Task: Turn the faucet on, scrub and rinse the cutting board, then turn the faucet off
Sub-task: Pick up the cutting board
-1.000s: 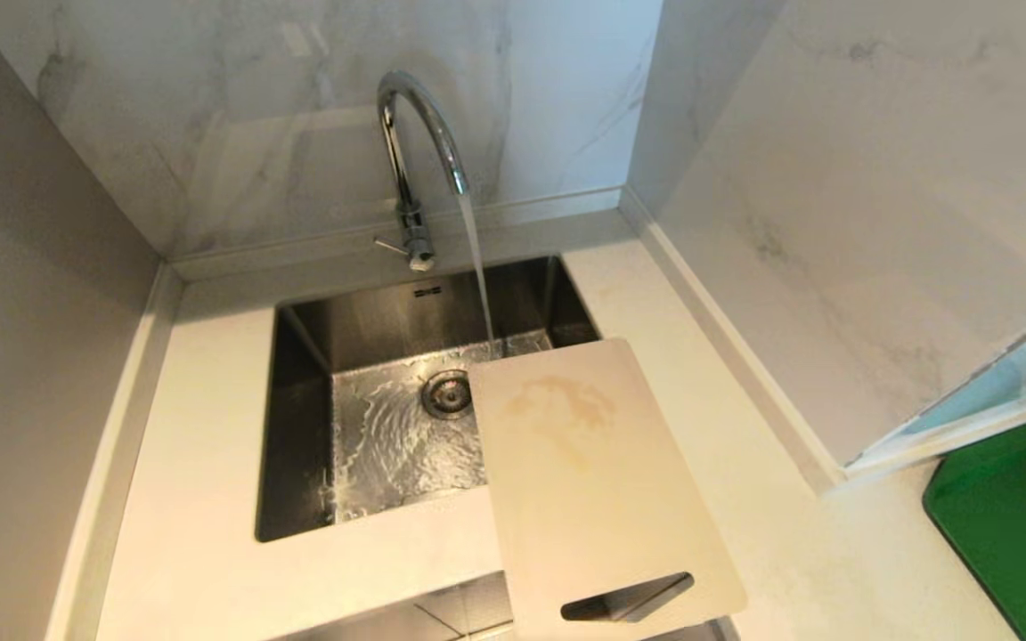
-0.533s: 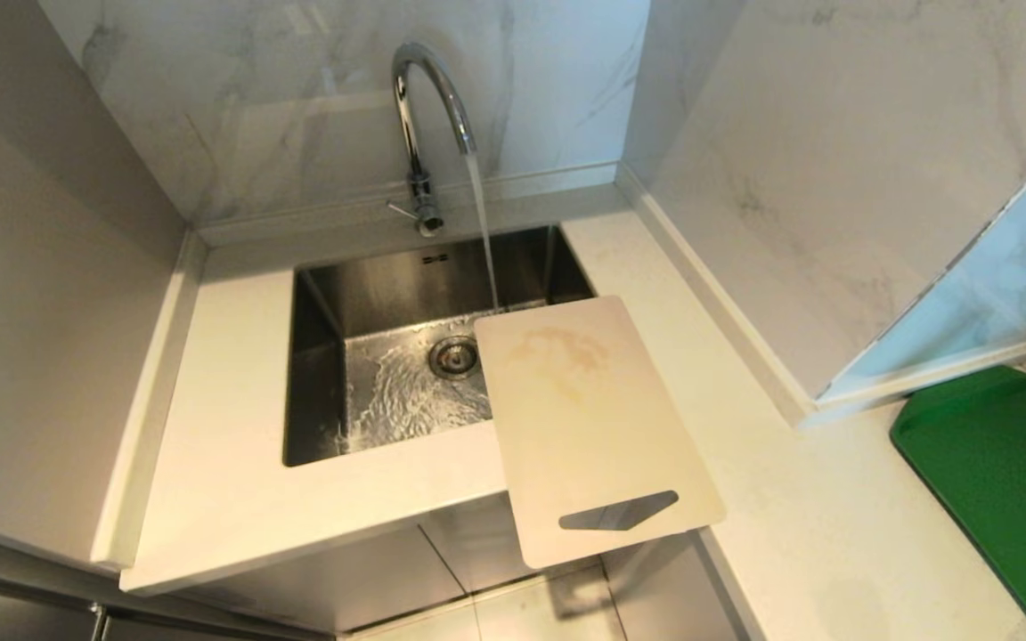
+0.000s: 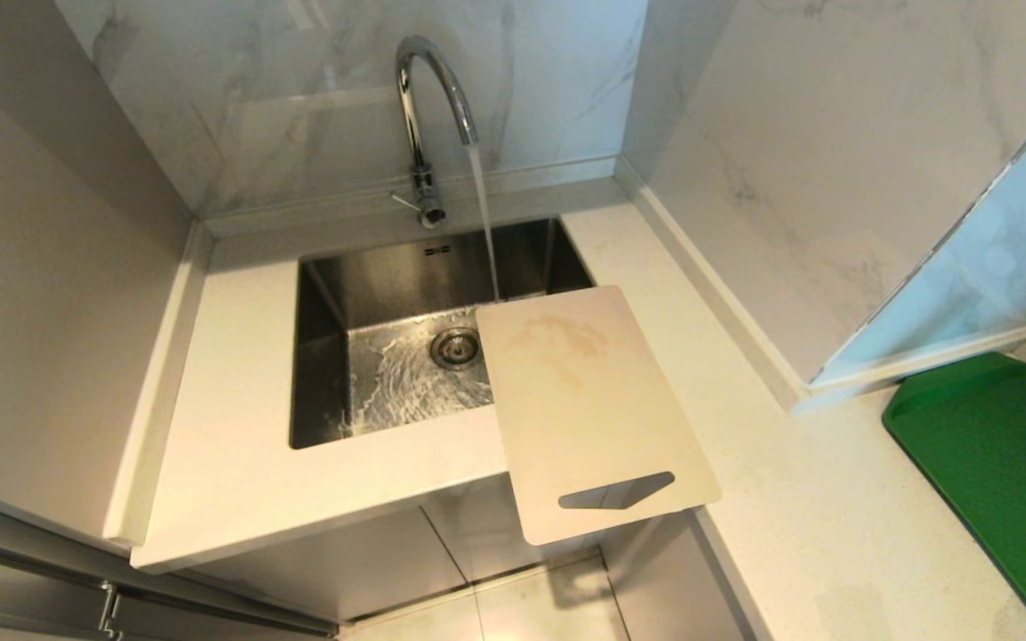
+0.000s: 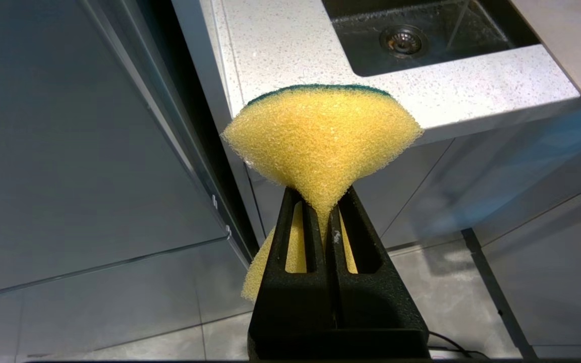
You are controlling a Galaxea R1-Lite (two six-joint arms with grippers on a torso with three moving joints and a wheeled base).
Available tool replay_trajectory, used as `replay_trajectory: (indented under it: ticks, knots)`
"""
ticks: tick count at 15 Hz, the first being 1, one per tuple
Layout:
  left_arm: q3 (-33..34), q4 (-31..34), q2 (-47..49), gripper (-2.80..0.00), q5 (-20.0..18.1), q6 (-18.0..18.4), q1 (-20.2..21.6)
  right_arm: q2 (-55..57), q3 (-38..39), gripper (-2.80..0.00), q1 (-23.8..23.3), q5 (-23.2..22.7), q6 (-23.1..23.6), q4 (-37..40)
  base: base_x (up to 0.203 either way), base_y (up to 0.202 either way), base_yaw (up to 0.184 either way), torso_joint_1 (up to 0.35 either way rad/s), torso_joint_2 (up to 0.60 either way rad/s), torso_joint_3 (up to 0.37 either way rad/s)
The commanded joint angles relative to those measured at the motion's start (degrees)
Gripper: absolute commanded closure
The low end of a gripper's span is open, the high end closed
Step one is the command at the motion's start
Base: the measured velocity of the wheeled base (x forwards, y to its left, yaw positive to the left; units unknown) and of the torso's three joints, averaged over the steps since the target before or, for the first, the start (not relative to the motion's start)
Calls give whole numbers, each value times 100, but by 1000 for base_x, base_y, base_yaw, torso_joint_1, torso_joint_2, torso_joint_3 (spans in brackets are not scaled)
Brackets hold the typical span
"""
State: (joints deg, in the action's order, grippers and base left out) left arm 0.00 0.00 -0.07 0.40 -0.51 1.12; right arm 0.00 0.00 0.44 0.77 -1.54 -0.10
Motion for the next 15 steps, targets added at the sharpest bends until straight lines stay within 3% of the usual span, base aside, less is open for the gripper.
replay_trajectory:
  ticks: [1, 10, 15]
  knots:
    - [9, 0, -19, 0, 4, 0, 2, -9, 9, 0, 0, -24, 66, -8, 0, 0, 0, 0, 0, 0]
    - [9, 0, -19, 0, 4, -2, 2, -3, -123, 0, 0, 30, 102, 32, 0, 0, 0, 0, 0, 0]
    - [9, 0, -19, 0, 4, 0, 2, 1051, -2054, 0, 4, 42, -216, 1976, 0, 0, 0, 0, 0, 0]
